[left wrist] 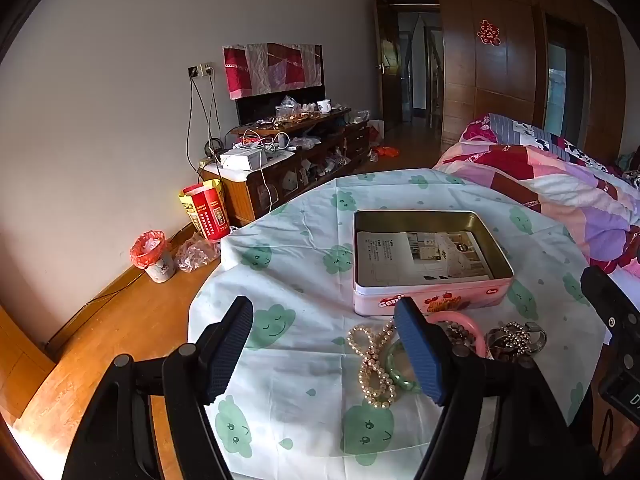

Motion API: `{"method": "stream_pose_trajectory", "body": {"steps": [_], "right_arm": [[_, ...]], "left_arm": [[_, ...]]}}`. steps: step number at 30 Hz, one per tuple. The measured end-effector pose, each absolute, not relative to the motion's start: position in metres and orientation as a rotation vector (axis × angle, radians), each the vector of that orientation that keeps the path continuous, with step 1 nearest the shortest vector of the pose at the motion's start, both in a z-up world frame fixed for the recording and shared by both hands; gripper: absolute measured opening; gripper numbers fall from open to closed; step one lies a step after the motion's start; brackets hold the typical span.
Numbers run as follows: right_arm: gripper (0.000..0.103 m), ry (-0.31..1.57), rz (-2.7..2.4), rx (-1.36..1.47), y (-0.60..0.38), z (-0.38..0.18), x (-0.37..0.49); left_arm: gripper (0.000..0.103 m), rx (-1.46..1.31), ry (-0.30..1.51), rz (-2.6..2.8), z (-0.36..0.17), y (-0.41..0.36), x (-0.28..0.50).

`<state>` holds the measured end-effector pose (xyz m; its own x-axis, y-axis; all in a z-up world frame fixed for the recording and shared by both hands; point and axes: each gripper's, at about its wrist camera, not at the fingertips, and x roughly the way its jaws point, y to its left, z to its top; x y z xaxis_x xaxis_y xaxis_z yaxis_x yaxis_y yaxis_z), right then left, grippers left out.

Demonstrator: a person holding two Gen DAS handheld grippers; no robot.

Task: Organize jewelry

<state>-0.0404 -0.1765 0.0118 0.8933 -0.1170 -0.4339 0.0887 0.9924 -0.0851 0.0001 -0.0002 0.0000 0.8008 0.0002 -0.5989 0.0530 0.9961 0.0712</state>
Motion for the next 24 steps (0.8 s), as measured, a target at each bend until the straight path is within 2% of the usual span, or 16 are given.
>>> {"method": "stream_pose_trajectory", "body": {"steps": [24], "right_arm": [[0.103, 0.460, -0.109, -0.073, -0.1722, 0.0074, -0.0389]], "left_arm": [[0.074, 0.096, 0.635, -0.020, -0.0030, 0.0019, 0.0012]]}}
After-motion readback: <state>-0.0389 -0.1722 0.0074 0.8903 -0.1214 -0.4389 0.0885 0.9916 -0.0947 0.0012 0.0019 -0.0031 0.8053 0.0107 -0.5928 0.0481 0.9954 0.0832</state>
